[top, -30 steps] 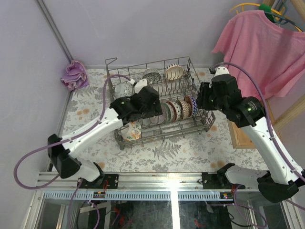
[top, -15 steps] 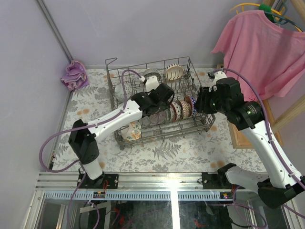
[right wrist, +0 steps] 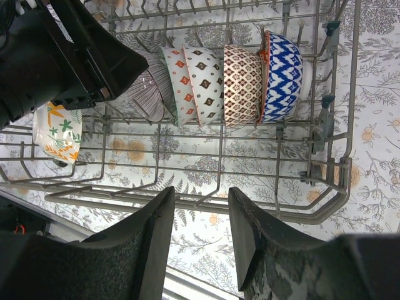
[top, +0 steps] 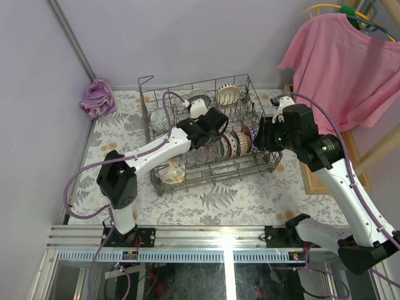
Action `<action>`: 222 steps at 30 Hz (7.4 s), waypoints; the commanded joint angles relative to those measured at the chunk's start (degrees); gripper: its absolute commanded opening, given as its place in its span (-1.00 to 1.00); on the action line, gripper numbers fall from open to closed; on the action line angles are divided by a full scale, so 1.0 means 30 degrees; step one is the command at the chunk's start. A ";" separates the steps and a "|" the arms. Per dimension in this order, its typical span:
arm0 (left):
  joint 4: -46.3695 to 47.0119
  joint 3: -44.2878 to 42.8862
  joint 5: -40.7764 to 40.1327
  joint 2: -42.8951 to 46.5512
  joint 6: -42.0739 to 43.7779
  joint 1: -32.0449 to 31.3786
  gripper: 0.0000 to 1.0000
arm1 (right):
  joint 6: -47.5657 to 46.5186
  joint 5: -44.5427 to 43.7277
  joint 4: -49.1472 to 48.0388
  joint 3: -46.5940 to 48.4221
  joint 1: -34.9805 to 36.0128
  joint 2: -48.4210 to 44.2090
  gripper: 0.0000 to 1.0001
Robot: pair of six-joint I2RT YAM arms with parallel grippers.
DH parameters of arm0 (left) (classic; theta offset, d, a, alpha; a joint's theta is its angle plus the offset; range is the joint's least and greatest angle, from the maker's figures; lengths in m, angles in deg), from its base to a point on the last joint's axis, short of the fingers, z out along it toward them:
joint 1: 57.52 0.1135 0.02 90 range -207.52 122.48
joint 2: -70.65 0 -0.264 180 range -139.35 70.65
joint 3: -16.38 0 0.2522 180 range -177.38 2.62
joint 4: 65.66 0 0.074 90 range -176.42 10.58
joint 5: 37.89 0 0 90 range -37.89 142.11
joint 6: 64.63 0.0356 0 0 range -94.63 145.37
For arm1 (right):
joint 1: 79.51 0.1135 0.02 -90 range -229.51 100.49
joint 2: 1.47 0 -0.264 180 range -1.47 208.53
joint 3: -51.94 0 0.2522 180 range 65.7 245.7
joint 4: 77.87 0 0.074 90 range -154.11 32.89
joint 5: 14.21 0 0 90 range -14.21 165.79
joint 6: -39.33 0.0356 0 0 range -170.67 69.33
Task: Load the bowls into the dish rack
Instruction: Pick up the bowl from the dish rack, then place the bowl in the dish rack.
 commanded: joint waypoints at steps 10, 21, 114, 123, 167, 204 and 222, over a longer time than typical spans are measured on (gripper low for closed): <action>0.1652 -0.0134 -0.0126 -0.1094 -0.0541 0.0354 -0.22 | -0.0512 0.0853 -0.0598 -0.0032 -0.0116 -0.0319 -0.07; 0.2125 -0.0032 0.0117 -0.1642 -0.0758 0.0320 -0.32 | -0.0598 0.0661 -0.0624 -0.0403 -0.0099 -0.0721 -0.07; 1.4302 0.6893 1.7430 0.3141 0.3480 0.3422 -1.00 | -0.0648 0.0023 -0.0393 0.0073 -0.0116 -0.0001 -0.12; 1.4819 0.6533 1.9787 0.2402 0.3437 0.3739 -1.00 | -0.0668 -0.0009 -0.0319 0.0200 -0.0108 0.0061 -0.12; 1.3361 0.6628 1.9076 0.4818 0.5046 0.4721 -1.00 | -0.0281 0.0315 -0.0435 0.0267 -0.0103 0.0496 -0.16; 0.8524 0.7208 2.1594 0.2845 0.5497 0.5948 -0.99 | -0.0061 0.0732 -0.0977 -0.0583 -0.0117 0.0428 -0.17; 0.7564 0.7519 2.1981 0.2085 0.6101 0.5951 -0.98 | -0.0061 0.0759 -0.1028 -0.0700 -0.0103 0.0340 -0.17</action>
